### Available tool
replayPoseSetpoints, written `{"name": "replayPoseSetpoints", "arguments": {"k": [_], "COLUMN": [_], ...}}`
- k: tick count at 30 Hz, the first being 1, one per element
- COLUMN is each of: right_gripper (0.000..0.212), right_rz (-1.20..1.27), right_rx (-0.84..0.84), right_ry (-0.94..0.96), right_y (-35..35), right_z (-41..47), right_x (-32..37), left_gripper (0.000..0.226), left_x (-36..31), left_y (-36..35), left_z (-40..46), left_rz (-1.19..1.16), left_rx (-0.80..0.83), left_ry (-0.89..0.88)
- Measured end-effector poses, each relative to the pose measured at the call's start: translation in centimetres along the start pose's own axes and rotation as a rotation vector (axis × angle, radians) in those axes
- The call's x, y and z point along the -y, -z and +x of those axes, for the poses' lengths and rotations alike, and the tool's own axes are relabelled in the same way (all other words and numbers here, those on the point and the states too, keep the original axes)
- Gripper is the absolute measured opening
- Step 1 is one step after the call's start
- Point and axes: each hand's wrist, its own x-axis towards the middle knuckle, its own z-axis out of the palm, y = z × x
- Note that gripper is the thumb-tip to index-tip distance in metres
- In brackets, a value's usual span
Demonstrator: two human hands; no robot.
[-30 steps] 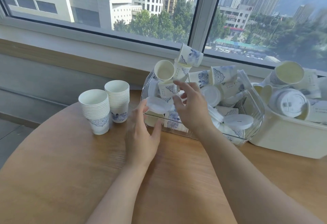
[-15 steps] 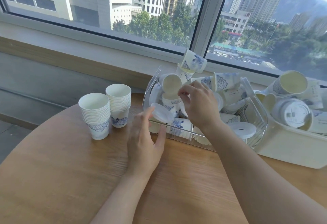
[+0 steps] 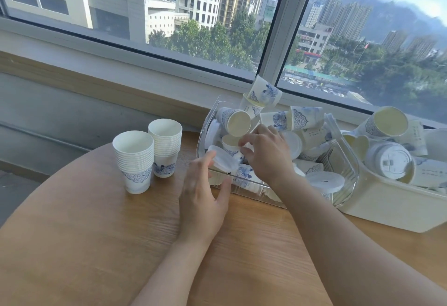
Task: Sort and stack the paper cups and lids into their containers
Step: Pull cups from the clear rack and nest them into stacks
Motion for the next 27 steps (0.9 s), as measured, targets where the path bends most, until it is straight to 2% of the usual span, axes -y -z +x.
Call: {"name": "replayPoseSetpoints", "arguments": {"k": [4, 14, 20, 23, 27], "right_gripper": [0.011, 0.006, 0.005, 0.005, 0.004], "right_rz": [0.016, 0.271, 0.406, 0.495, 0.588], "right_rx": [-0.026, -0.317, -0.449, -0.445, -0.322], "right_ry": [0.002, 0.013, -0.046, -0.076, -0.057], "right_y": [0.0, 2.7, 5.6, 6.6, 6.4], "right_z": [0.1, -2.8, -5.0, -6.1, -7.1], "right_x": [0.0, -1.0, -1.4, -1.6, -1.0], "left_gripper": [0.060, 0.060, 0.058, 0.061, 0.076], "left_x": [0.1, -0.2, 0.0, -0.1, -0.5], "left_y": [0.1, 0.2, 0.0, -0.2, 0.0], "left_z": [0.1, 0.0, 0.0, 0.0, 0.0], "left_rz": [-0.009, -0.003, 0.009, 0.001, 0.006], "left_rx": [-0.010, -0.019, -0.044, -0.063, -0.066], "left_ry": [0.011, -0.017, -0.036, -0.025, -0.058]}}
